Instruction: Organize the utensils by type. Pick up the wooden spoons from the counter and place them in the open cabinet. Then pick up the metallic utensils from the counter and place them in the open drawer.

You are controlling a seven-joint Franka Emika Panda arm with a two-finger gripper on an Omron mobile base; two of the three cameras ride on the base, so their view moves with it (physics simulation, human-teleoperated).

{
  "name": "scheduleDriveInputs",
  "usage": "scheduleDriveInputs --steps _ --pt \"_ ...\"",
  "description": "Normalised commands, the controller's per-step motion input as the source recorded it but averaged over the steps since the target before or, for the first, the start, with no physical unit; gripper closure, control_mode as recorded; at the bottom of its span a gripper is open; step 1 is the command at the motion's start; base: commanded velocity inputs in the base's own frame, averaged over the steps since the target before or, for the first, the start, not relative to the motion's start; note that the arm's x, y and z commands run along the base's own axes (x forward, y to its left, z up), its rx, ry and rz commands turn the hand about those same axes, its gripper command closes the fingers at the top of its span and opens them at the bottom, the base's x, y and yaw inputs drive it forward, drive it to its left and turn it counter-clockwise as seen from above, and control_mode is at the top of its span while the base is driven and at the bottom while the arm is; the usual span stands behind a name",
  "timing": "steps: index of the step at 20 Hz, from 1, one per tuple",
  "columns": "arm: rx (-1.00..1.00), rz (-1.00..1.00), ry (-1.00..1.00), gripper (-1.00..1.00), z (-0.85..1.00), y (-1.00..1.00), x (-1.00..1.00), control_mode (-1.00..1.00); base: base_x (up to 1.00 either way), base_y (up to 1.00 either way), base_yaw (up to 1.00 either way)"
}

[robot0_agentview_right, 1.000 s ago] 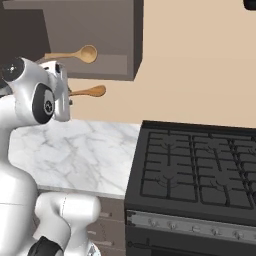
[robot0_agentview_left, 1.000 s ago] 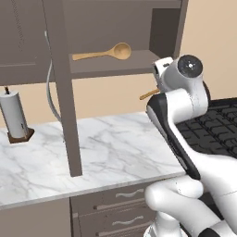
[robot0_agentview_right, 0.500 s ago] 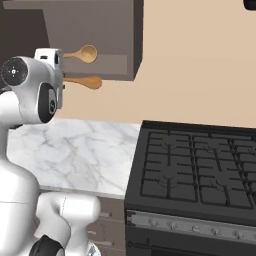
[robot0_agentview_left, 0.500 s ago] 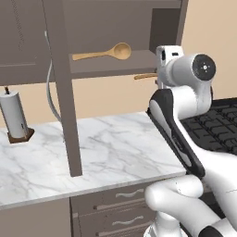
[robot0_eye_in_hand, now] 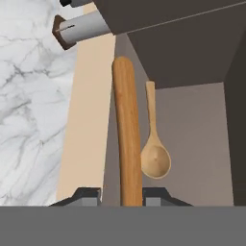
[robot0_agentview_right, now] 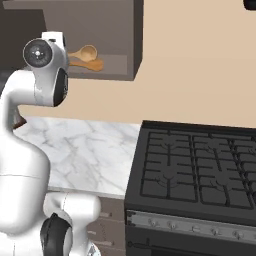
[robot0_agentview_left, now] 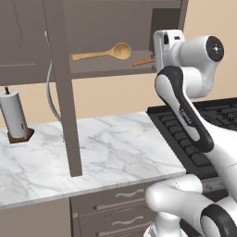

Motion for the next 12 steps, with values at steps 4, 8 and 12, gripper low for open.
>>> scheduleDriveInputs --steps 4,8,12 --pt "0.0 0.04 0.0 1.0 -0.03 0.22 0.38 -1.0 0.0 0.0 0.0" --pt "0.0 0.0 0.0 1.0 -0.01 0.33 0.44 -1.0 0.0 0.0 0.0" --pt "-0.01 0.0 -0.02 1.0 -0.08 0.32 0.43 -1.0 0.0 0.0 0.0"
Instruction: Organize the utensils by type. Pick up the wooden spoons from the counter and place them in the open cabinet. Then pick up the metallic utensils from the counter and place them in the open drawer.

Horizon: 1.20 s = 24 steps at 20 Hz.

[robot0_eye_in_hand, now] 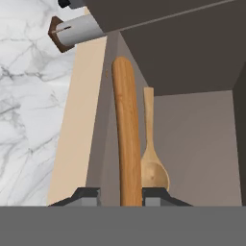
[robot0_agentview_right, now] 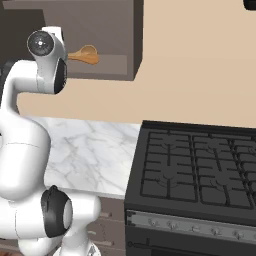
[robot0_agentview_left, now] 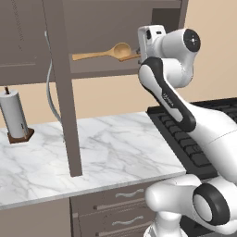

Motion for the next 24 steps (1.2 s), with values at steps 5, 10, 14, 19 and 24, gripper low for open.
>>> scheduleDriveInputs --steps 5,10,14,19,24 --pt "0.0 0.0 -0.08 1.0 -0.09 0.04 0.5 -1.0 0.0 0.0 0.0" --pt "0.0 0.0 0.0 1.0 -0.09 -0.01 0.57 -1.0 0.0 0.0 0.0" --pt "0.0 0.0 0.0 1.0 0.0 0.0 0.62 -1.0 0.0 0.0 0.0" --pt "0.0 0.01 0.0 1.0 0.0 0.0 0.51 -1.0 0.0 0.0 0.0" --pt "-0.02 0.03 0.0 1.0 0.07 0.0 0.41 -1.0 0.0 0.0 0.0"
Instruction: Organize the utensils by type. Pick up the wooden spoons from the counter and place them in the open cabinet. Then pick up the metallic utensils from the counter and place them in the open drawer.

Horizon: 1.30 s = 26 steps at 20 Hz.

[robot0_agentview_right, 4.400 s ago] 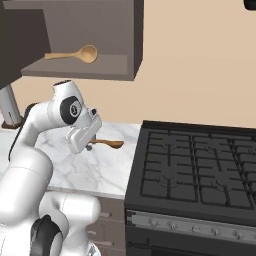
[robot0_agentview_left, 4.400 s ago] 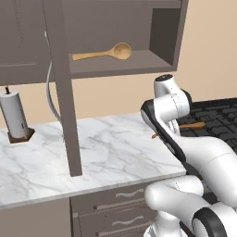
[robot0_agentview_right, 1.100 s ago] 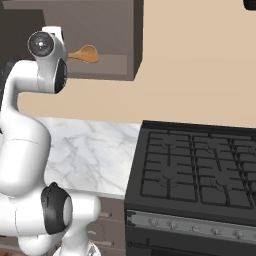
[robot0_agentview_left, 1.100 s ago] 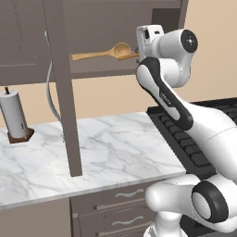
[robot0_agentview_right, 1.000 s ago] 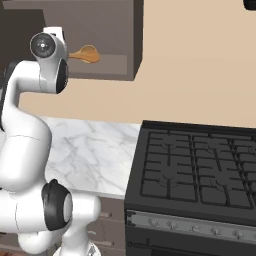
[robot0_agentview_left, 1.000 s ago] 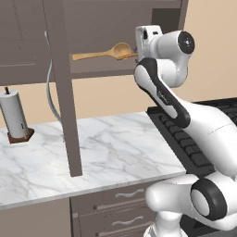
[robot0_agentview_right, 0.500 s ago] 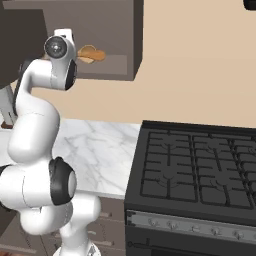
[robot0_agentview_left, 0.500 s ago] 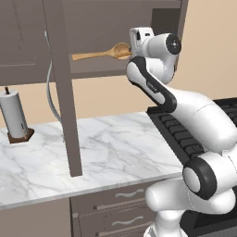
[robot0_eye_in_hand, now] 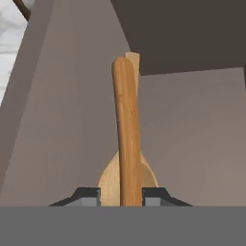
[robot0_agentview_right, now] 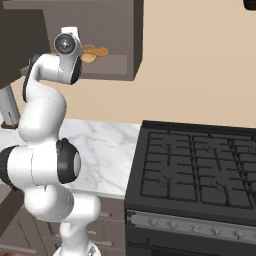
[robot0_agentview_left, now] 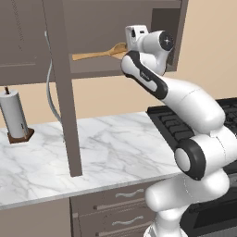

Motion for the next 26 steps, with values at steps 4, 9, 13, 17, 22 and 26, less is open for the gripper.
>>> scheduleDriveInputs --steps 4,9,13,17,22,26 --pt "-0.09 0.03 0.0 1.0 0.05 -0.03 0.37 -1.0 0.0 0.0 0.0" --pt "-0.1 0.02 0.03 1.0 0.0 -0.09 0.42 -1.0 0.0 0.0 0.0" --pt "-0.07 0.05 0.04 1.0 0.0 -0.12 0.39 -1.0 0.0 0.0 0.0" --pt "0.0 0.06 0.0 1.0 0.0 -0.04 0.41 -1.0 0.0 0.0 0.0" --pt "0.0 0.03 0.0 1.0 -0.09 0.0 0.23 -1.0 0.0 0.0 0.0" --pt "0.0 0.0 0.0 1.0 -0.08 0.0 0.36 -1.0 0.0 0.0 0.0"
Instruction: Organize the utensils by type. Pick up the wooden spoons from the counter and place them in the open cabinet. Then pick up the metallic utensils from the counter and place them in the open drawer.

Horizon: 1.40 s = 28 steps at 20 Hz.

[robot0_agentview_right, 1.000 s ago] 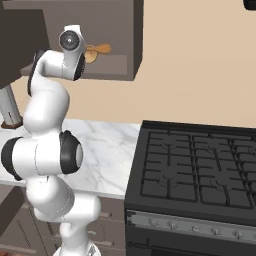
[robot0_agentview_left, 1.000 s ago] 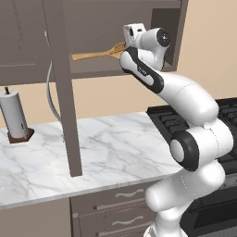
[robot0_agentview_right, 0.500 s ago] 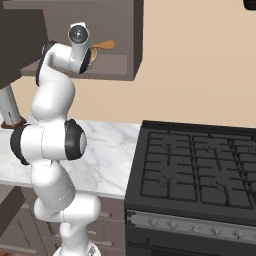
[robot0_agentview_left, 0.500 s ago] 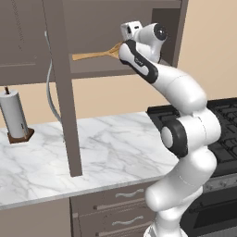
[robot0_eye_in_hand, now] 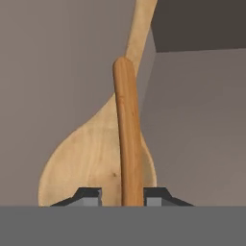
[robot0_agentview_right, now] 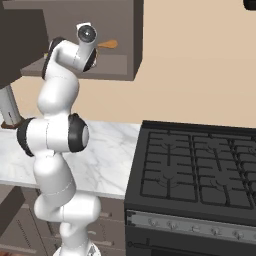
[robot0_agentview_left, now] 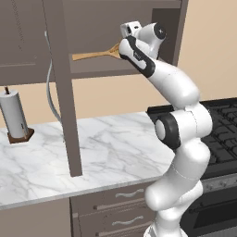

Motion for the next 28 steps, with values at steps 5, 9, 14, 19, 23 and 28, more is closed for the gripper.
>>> scheduleDriveInputs --steps 5,9,14,19,23,28 --pt "0.0 0.0 0.0 1.0 -0.02 0.03 0.53 -1.0 0.0 0.0 0.0" --pt "0.0 0.0 0.0 1.0 -0.05 0.08 0.54 -1.0 0.0 0.0 0.0" --pt "0.0 0.0 0.0 1.0 -0.1 0.1 0.47 -1.0 0.0 0.0 0.0" --pt "0.0 0.0 0.0 1.0 -0.13 0.02 0.24 -1.0 0.0 0.0 0.0" --pt "0.0 0.0 0.0 -1.0 -0.24 0.0 0.0 -1.0 0.0 0.0 0.0" --pt "0.0 0.0 0.0 -1.0 -0.3 0.0 -0.04 -1.0 0.0 0.0 0.0"
